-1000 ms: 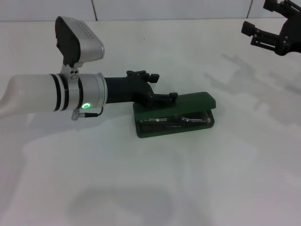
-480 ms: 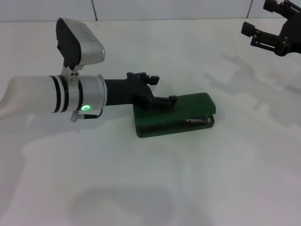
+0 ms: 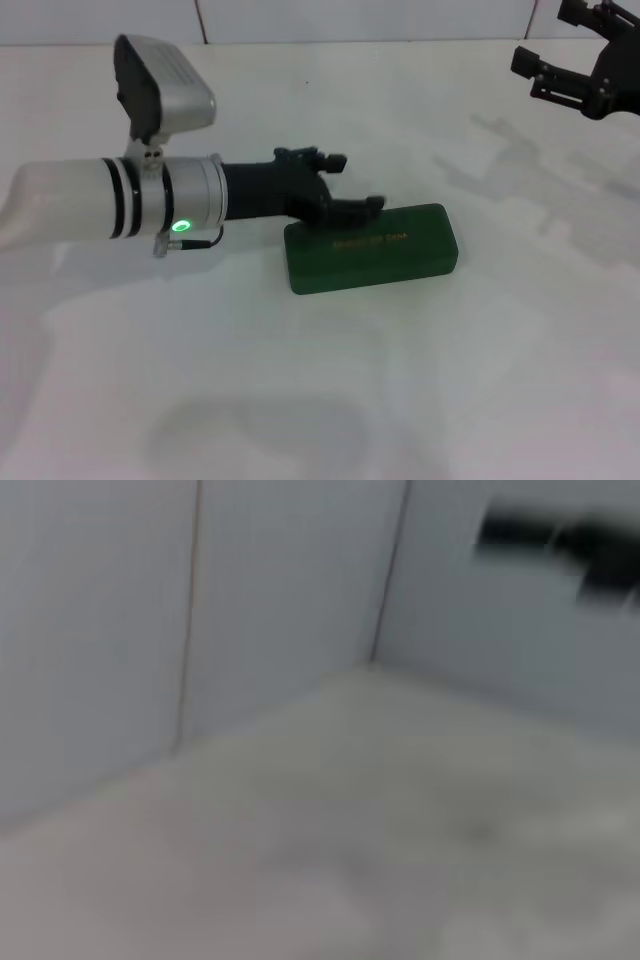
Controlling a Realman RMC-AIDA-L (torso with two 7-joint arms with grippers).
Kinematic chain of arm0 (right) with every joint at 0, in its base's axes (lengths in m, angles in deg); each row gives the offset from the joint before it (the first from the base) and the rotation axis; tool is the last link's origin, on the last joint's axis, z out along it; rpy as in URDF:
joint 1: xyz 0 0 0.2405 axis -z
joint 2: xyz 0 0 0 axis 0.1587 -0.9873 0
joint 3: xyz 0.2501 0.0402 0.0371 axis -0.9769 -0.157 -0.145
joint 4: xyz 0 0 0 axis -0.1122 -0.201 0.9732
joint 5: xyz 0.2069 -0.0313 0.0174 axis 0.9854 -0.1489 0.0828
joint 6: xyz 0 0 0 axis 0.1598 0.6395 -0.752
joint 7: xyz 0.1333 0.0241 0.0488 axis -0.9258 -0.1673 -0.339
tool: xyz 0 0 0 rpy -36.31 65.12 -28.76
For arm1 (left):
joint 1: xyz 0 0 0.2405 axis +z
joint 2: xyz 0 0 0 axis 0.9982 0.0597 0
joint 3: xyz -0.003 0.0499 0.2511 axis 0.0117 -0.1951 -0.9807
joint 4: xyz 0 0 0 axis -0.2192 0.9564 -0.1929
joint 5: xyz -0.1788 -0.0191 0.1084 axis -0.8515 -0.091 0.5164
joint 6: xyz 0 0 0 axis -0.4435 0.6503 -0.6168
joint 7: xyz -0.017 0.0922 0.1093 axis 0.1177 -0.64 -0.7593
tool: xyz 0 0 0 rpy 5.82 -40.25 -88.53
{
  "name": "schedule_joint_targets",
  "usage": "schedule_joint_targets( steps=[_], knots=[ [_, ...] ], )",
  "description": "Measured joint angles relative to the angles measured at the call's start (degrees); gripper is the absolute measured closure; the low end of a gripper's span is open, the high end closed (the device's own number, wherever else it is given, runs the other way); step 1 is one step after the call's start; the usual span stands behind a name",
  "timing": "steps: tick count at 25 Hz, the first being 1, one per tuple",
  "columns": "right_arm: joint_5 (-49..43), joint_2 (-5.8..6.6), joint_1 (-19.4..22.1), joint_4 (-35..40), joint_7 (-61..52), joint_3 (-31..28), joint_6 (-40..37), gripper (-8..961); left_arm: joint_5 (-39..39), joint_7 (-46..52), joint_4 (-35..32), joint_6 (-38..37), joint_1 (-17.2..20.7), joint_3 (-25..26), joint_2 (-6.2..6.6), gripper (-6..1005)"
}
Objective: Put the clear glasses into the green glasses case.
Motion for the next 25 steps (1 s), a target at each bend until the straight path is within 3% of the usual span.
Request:
schedule_joint_targets(
  steps=[4, 9, 11, 16, 25],
  knots=[
    [-0.6, 0.79, 0.0, 0.2, -0.7, 4.4, -1.6, 65, -6.0, -5.1, 0.3, -13.2, 2.4, 0.0, 1.16, 137],
    [-5.5, 4.66, -2.6, 0.1, -2.2, 13.5, -14.9, 65, -8.0, -14.7, 0.3, -35.7, 7.6, 0.0, 3.95, 137],
    [-6.5, 5.01, -3.2, 0.1, -2.1, 14.0, -19.1, 65, -8.7, -18.5, 0.3, -40.7, 9.6, 0.0, 4.18, 138],
    [-7.3, 4.71, -3.6, 1.0, -1.5, 14.2, -21.0, 65, -10.9, -22.9, 0.3, -43.7, 13.5, 0.0, 4.17, 138],
    [-8.4, 4.1, -4.6, 1.3, -1.5, 14.6, -19.4, 65, -12.3, -23.4, 1.7, -43.3, 15.0, 0.0, 3.14, 138]
  ],
)
